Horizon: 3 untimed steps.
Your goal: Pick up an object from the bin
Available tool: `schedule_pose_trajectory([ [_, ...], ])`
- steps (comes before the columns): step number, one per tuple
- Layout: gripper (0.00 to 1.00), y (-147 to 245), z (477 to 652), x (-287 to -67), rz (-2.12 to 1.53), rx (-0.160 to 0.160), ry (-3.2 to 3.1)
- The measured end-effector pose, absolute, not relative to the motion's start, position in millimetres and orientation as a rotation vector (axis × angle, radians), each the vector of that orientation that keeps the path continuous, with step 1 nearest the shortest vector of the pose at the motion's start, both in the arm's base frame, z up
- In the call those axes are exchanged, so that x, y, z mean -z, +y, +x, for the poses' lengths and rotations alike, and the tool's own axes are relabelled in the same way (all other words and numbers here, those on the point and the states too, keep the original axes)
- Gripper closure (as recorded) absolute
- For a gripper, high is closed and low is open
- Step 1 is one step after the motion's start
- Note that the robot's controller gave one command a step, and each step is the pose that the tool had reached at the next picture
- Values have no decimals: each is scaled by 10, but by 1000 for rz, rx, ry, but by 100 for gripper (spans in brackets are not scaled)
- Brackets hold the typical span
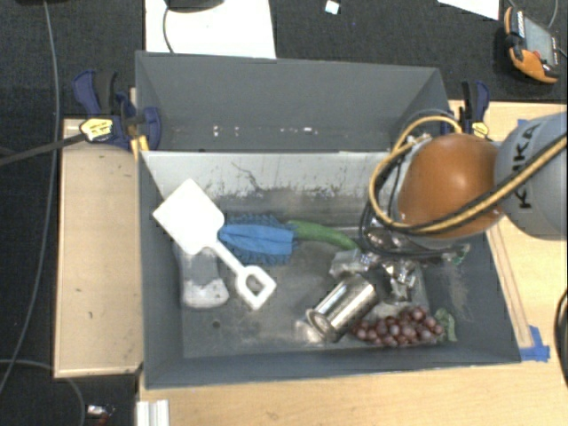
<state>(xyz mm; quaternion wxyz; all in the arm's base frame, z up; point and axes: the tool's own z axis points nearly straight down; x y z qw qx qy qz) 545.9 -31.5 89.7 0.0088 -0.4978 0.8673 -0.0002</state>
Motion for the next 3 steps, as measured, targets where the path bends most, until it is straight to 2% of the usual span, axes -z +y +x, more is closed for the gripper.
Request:
schedule_pose_trajectory([
  [1, 100, -958, 5559, -883, -1595, -7, 2683],
  [2, 0, -949, 5535, -709, -1597, -5, 2674],
  [3, 100, -943, 5532, -702, -1592, -9, 2677],
])
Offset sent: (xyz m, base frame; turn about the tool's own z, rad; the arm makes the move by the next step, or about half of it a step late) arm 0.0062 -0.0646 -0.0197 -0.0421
